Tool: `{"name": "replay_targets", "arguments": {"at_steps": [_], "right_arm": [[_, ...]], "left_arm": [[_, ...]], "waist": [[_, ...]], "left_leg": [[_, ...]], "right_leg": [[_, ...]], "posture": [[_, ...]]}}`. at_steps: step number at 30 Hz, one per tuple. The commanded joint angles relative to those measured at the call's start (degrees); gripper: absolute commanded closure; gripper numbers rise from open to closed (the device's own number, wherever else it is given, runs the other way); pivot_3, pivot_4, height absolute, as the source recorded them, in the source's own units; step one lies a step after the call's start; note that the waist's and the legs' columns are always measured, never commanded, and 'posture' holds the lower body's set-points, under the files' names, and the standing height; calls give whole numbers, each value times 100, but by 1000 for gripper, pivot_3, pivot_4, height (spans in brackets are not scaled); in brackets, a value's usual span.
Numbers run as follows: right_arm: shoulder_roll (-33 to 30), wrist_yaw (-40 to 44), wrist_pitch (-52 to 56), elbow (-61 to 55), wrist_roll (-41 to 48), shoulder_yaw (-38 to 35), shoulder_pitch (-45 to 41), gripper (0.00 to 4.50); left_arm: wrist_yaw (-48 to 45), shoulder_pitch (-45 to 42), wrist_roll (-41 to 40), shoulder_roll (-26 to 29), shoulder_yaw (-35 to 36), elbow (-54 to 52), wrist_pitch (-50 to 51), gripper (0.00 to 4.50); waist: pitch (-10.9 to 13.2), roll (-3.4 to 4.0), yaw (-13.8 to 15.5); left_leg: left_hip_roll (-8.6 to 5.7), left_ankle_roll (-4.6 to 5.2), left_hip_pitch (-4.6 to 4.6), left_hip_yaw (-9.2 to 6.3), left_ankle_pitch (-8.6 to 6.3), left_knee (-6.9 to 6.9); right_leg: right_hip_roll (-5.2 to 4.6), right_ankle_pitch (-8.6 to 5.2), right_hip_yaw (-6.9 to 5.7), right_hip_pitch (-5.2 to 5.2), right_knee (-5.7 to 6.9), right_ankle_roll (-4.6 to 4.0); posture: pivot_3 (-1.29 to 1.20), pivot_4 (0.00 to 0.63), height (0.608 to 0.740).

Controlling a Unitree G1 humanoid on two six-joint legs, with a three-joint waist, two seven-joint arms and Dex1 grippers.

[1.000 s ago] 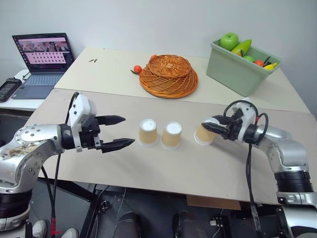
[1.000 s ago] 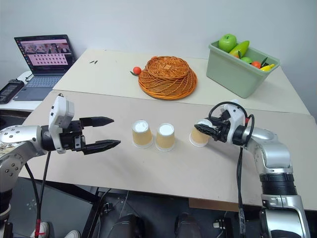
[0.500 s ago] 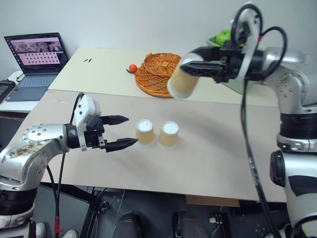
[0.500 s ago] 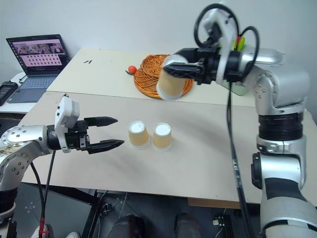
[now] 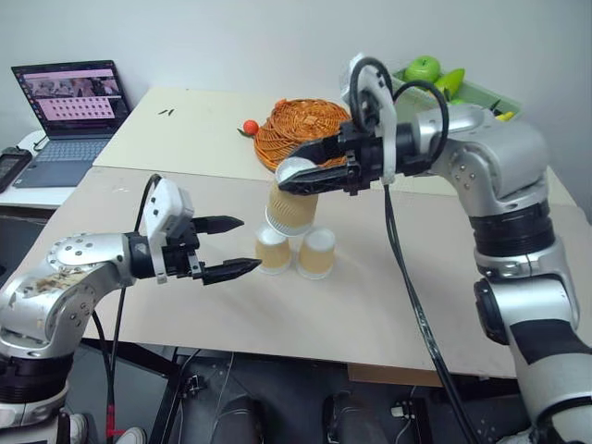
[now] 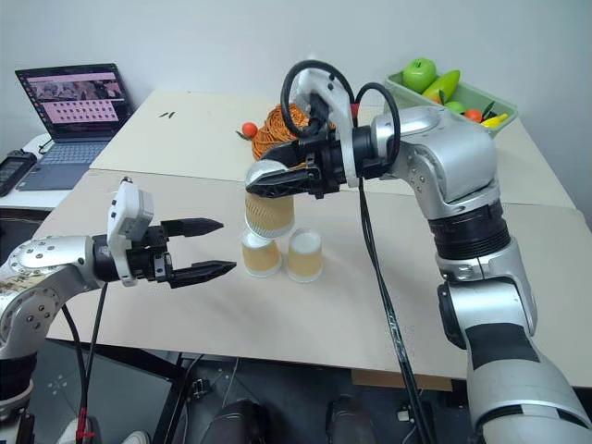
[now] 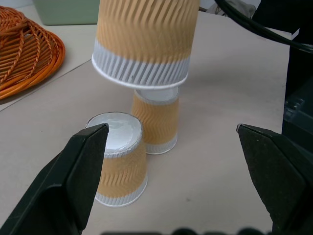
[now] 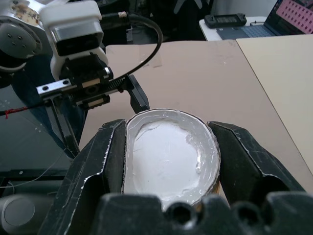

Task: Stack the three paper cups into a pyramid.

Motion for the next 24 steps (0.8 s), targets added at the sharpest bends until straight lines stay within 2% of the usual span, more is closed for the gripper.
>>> {"name": "replay_targets", "arguments": {"at_steps": [1, 21, 23, 24], "right_arm": [[12, 100, -329, 158, -169, -46, -15, 2045], [310, 128, -507, 371, -592, 59, 437, 2045], [317, 115, -553, 376, -610, 38, 449, 1110], [320, 105, -564, 388, -610, 17, 447, 907]], "left_arm": [[72, 36, -108, 22, 157, -250, -10, 0], [150, 81, -124, 79, 201, -281, -24, 0], [148, 78, -123, 77, 202, -270, -23, 0], [148, 71, -121, 73, 197, -262, -24, 0]], "waist": [[0, 0, -2], [0, 0, -3], [0, 0, -3], [0, 0, -3]], "left_leg": [[0, 0, 1, 0, 0, 0], [0, -1, 0, 1, 0, 0], [0, -1, 0, 1, 0, 0], [0, -1, 0, 1, 0, 0]], "right_leg": [[0, 0, 0, 0, 0, 0], [0, 0, 0, -1, 1, 0], [0, 0, 0, -1, 1, 0], [0, 0, 0, -1, 1, 0]], "posture": [[0, 150, 693], [0, 150, 693], [0, 150, 693], [0, 150, 693]]}}
